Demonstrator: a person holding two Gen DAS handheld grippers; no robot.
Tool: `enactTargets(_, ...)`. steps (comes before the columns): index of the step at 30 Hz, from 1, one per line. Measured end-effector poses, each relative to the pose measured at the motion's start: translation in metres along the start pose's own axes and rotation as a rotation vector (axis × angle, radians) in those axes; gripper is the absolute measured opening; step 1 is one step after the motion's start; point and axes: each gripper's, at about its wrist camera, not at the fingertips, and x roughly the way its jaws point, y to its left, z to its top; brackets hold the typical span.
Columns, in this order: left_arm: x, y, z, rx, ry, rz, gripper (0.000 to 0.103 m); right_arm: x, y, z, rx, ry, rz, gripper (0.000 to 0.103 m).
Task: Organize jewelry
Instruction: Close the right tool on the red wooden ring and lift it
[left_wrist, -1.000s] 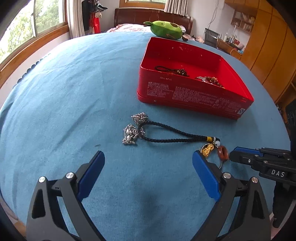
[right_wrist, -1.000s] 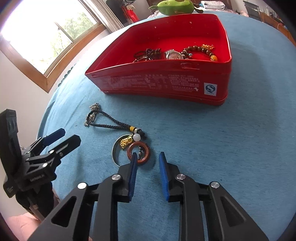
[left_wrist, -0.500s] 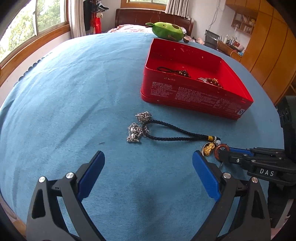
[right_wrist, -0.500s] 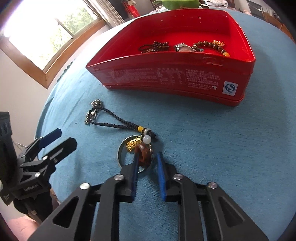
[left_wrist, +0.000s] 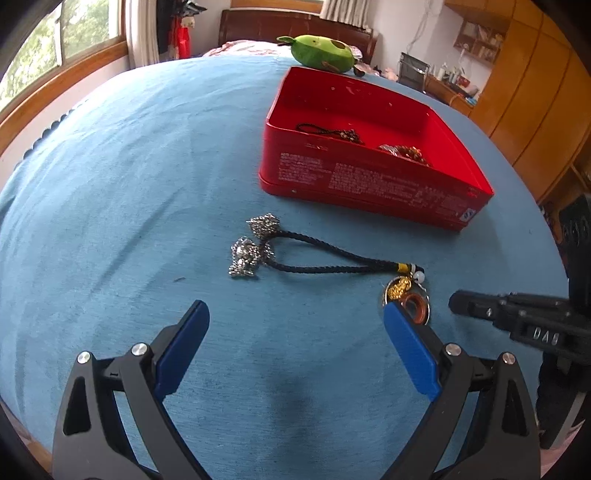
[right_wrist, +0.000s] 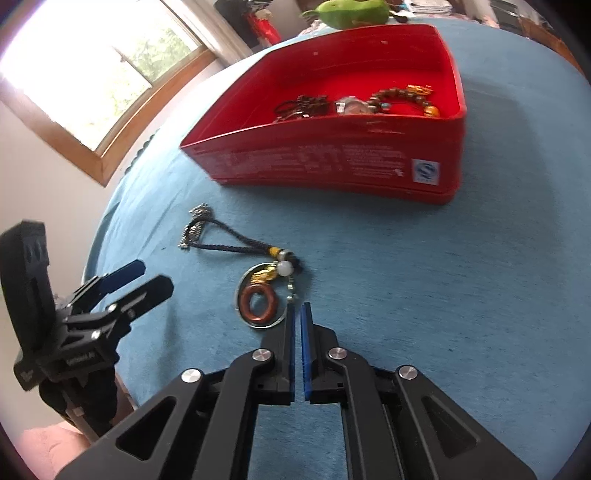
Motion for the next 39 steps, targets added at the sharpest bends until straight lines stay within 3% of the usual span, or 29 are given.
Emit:
enactTargets(5, -0.003, 0.005, 0.003, -0.015, -0.012, 0.018, 0.095, 0.013, 0.010, 0.009, -0.009, 0.036, 0.040, 0.004)
enactTargets(14, 0.003, 0.010, 0.003, -0.019, 0.002, 0.011, 0.095, 0.035, 0.015, 0.019, -0.027, 0.100, 0.003, 0.009)
enactTargets(23, 0.007, 0.017, 0.004, -0.030, 0.009, 0.008, 0.095, 0.038, 0.023, 0.022, -0.041, 0.108, 0.009, 0.013)
enactTargets(31, 0.009, 0.019, 0.004, -0.038, 0.011, 0.009, 0.095, 0.030, 0.024, 0.026, -0.037, 0.098, 0.039, 0.013)
enactTargets(39, 0.010, 0.020, 0.003, -0.034, 0.012, 0.006, 0.095, 0.035, 0.025, 0.024, -0.037, 0.107, 0.013, 0.011)
